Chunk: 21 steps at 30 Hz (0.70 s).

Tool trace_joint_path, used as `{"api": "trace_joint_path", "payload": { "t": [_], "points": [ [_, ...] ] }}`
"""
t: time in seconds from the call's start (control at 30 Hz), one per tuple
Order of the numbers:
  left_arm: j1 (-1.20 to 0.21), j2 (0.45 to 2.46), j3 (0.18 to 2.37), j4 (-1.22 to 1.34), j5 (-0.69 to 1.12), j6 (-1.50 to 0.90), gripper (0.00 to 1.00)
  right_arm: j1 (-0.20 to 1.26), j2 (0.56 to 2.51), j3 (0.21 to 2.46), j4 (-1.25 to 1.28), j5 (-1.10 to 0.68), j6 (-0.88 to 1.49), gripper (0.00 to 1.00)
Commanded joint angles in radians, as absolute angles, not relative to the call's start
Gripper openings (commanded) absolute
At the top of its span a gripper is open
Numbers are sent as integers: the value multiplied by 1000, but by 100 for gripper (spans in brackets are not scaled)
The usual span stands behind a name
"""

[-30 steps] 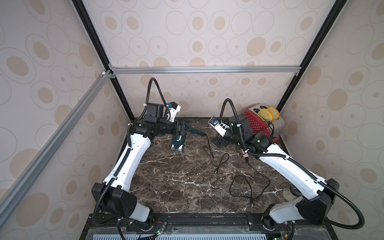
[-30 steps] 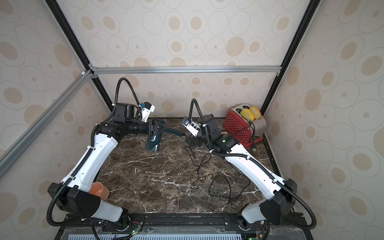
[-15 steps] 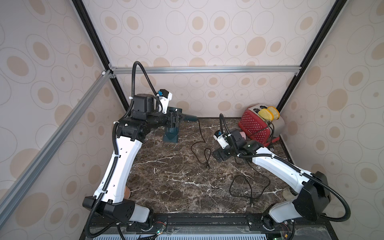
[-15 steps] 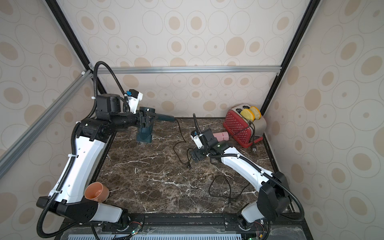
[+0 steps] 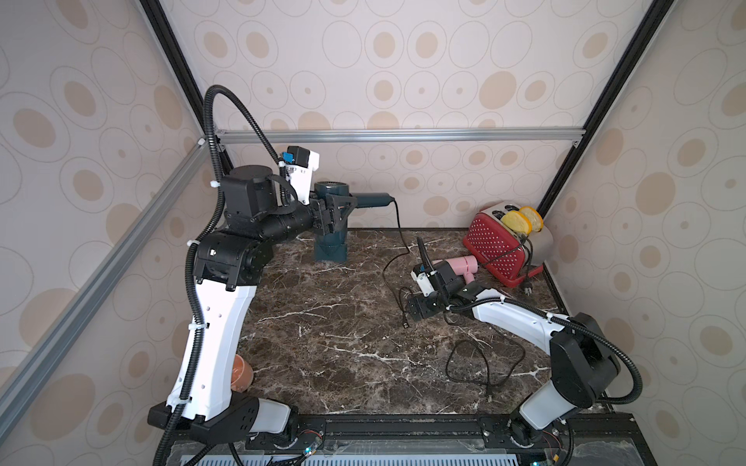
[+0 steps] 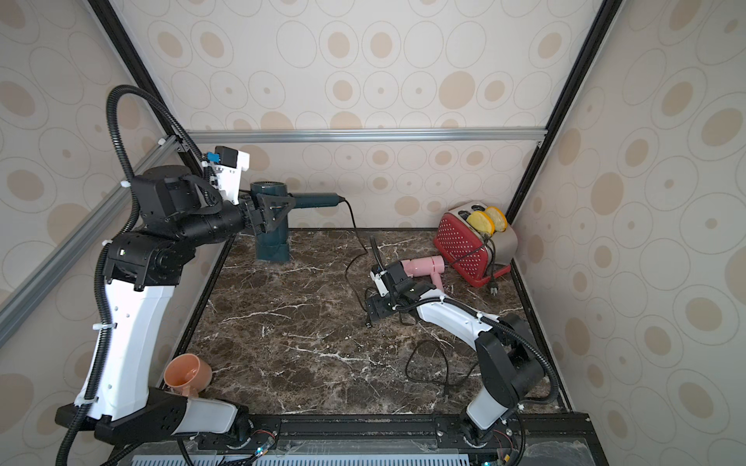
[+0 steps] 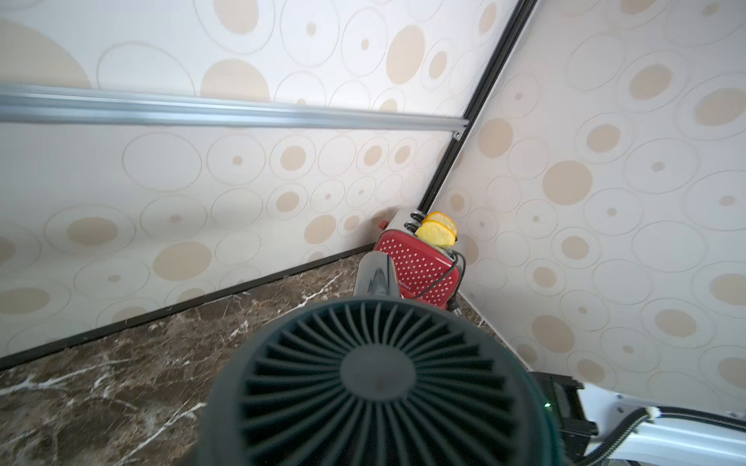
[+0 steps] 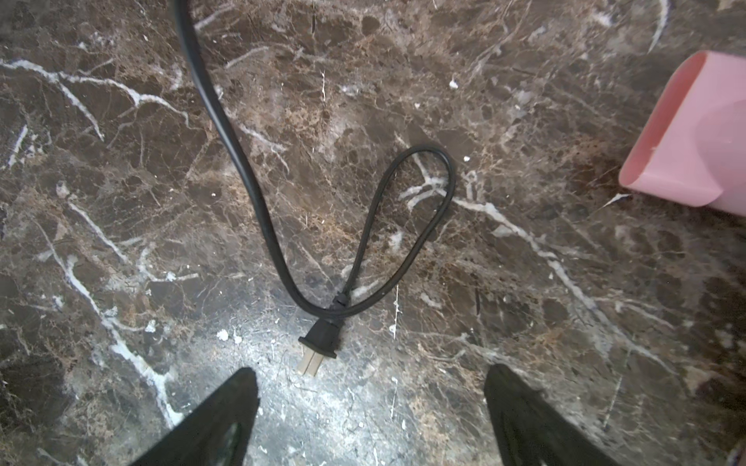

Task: Wrap the cord around the hair dryer
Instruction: Wrap the power cord around the hair dryer.

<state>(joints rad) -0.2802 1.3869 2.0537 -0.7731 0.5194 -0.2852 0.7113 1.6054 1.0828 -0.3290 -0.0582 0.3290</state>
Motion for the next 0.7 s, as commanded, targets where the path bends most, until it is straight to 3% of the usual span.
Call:
{"api": "trace_joint_path", "payload": {
  "t": [0.0, 0.17, 0.37, 0.67],
  "points": [
    [-311, 1361, 2107, -656, 562, -336, 0, 706, 1612, 1089, -280, -94, 363, 88],
    [-327, 1376, 2116, -642, 564, -336, 0, 706, 1592, 1050, -219, -68, 407, 82],
    [-353, 1394, 2177, -601, 531, -338, 0, 706, 1430, 922, -152, 40, 482, 82],
    [-370, 1397, 2167, -543, 429, -286, 0, 709, 1356, 829, -173, 25, 597, 81]
  ]
}}
